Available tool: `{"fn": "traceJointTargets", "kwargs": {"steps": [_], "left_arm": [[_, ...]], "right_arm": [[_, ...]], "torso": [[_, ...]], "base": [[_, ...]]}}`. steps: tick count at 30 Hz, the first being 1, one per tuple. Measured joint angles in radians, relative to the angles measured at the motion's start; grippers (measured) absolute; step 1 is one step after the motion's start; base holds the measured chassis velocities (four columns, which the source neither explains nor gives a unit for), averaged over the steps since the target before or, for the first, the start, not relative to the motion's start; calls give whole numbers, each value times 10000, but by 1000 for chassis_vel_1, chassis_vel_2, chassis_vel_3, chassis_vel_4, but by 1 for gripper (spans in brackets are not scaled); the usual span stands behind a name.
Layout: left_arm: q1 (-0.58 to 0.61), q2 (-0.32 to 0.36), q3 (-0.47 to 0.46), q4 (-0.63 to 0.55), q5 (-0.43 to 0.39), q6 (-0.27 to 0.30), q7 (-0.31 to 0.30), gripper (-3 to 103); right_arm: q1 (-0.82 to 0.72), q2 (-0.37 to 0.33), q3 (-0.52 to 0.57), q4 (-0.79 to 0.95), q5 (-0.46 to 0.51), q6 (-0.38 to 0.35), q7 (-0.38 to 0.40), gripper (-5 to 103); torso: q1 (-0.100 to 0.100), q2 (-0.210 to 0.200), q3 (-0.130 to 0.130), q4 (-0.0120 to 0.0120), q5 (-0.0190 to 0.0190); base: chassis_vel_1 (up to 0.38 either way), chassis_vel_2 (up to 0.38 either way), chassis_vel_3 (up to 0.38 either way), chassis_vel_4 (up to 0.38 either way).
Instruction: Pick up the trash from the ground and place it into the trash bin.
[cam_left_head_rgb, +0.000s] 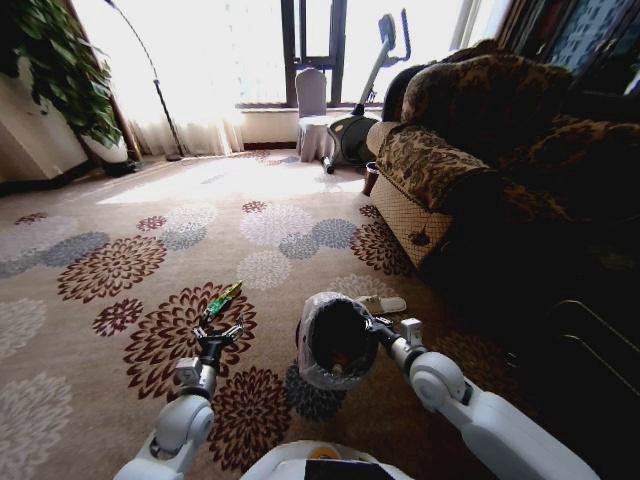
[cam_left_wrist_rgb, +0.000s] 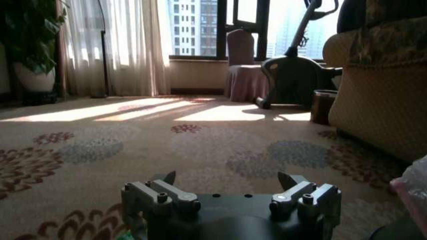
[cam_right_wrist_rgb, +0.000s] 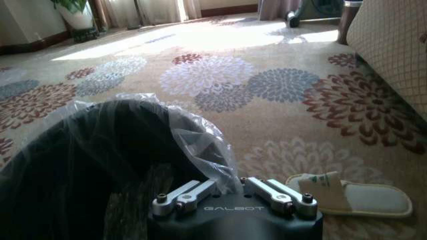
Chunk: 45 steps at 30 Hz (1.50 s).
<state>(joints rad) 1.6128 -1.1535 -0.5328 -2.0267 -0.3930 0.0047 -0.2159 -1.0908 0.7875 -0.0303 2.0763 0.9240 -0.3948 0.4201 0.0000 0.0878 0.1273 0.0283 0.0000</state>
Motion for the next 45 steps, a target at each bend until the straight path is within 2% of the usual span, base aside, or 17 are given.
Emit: {"fn": "traceJointTargets", "kwargs": {"steps": [12, 15, 16, 18, 22, 32, 33, 35, 36, 39, 41, 42, 45], "left_arm": [[-17, -7, 19, -13, 61, -54, 64, 100], [-26, -169, 160, 484, 1021, -1248, 144, 100], [-26, -169, 160, 484, 1021, -1248, 144, 100], [-36, -221, 208, 644, 1359, -1671, 175, 100], [-41, -230, 218, 675, 1418, -1750, 182, 100], [-43, -226, 220, 676, 1414, -1765, 206, 100], [-46, -222, 214, 680, 1419, -1884, 327, 102], [-68, -176, 146, 712, 1430, -2388, 852, 96], [-68, -176, 146, 712, 1430, -2388, 852, 96], [-122, -56, -19, 785, 1450, -3601, 2125, 99], [-132, -45, -30, 793, 1469, -3735, 2236, 100], [-282, -139, 35, 830, 1693, -4083, 2116, 100], [-237, -261, 85, 891, 1936, -4029, 1693, 100]], "right_arm": [[-314, -6, 309, 75, -37, 132, -75, 0], [-346, 8, 309, 59, -220, 294, -232, 0], [-346, 8, 309, 59, -220, 294, -232, 0], [-389, 44, 276, 14, -622, 632, -430, 0], [-445, 47, 275, 34, -990, 990, -654, 0], [-736, 4, 514, 114, -1150, 1112, -1025, 0], [-833, 21, 554, 86, -1250, 1175, -1127, 0], [-1007, 89, 608, 68, -1420, 1260, -1248, 0], [-1007, 89, 608, 68, -1420, 1260, -1248, 0], [-1235, 191, 722, 167, -1505, 1368, -1209, 0], [-1252, 191, 747, 189, -1500, 1381, -1200, 0], [-1280, 171, 819, 259, -1487, 1399, -1151, 0], [-1310, 35, 955, 404, -1569, 1261, -1074, 0]], "torso": [[0, 0, 0, 0, 0], [0, 0, 0, 1, -2], [0, 0, 0, 1, -2], [0, 0, 1, 0, 0], [0, 0, 1, 0, 1], [0, 0, 1, 1, 0], [0, 0, 1, 1, -2], [0, 0, 1, 0, -1], [0, 0, 1, 0, -1], [0, 0, 1, 0, 0], [0, 0, 1, 0, 1], [0, 0, 0, 0, 1], [0, 0, 1, -1, -1]], "base": [[0, 0, 0, 0], [0, 0, 0, 0], [0, 0, 0, 0], [0, 0, 0, 0], [0, 0, 0, 0], [0, 0, 0, 0], [0, 0, 0, 0], [0, 0, 0, 0], [0, 0, 0, 0], [0, 0, 0, 0], [0, 0, 0, 0], [0, 0, 0, 0], [0, 0, 0, 0]]}}
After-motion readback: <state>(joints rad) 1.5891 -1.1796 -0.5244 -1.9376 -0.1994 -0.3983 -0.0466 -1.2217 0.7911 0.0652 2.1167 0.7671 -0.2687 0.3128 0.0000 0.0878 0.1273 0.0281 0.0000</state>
